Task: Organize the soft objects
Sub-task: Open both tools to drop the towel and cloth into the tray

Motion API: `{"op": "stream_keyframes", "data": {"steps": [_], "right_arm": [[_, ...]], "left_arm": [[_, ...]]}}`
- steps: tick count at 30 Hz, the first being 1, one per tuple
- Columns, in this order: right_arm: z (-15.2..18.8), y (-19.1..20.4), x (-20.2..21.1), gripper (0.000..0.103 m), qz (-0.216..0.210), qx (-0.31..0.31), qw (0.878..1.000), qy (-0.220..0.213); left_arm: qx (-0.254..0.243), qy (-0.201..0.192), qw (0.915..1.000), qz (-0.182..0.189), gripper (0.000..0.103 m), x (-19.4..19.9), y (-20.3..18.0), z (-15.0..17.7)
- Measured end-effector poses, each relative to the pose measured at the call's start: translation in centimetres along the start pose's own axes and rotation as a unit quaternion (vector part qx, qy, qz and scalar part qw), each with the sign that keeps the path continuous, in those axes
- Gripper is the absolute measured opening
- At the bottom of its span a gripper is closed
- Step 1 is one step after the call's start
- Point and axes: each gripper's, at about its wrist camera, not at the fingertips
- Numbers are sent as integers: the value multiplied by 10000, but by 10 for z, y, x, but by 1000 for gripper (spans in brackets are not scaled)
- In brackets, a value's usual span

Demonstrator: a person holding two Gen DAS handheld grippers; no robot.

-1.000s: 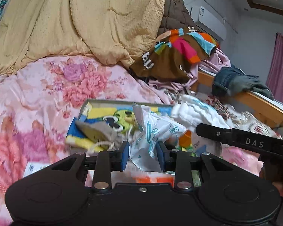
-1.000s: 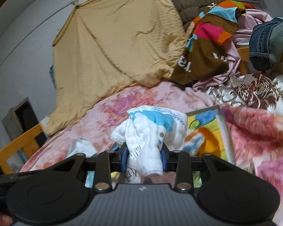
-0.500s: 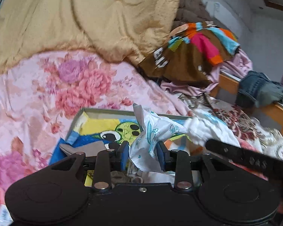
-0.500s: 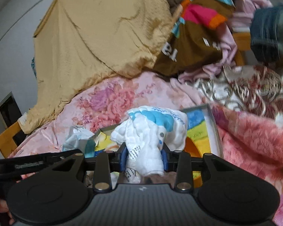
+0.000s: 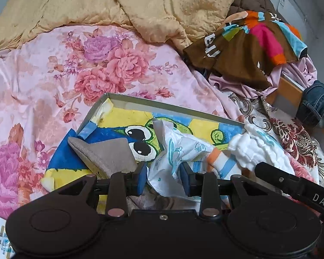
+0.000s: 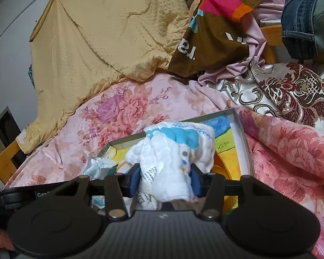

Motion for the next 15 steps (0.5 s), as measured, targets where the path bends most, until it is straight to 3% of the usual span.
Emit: {"op": "stream_keyframes", "data": {"steps": [7, 12, 15], "right_arm": [[0, 1, 0, 62, 28, 16, 10000, 25], [0, 0, 1, 81, 75, -45, 10000, 13], [-1, -3, 1, 86, 105, -119, 9999, 6]], "left_arm": [[33, 59, 10000, -31, 43, -1, -1, 2], [39, 54, 10000, -61, 52, -1, -2, 3], [59, 45, 9999, -119, 60, -1, -1, 3]]}}
Point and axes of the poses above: each gripper's, at about its wrist camera, not at the fingertips, and x roughly against the way its jaws point, y to its left, z to its underside, and after that the axes turned 11 degrees about x, right-handed
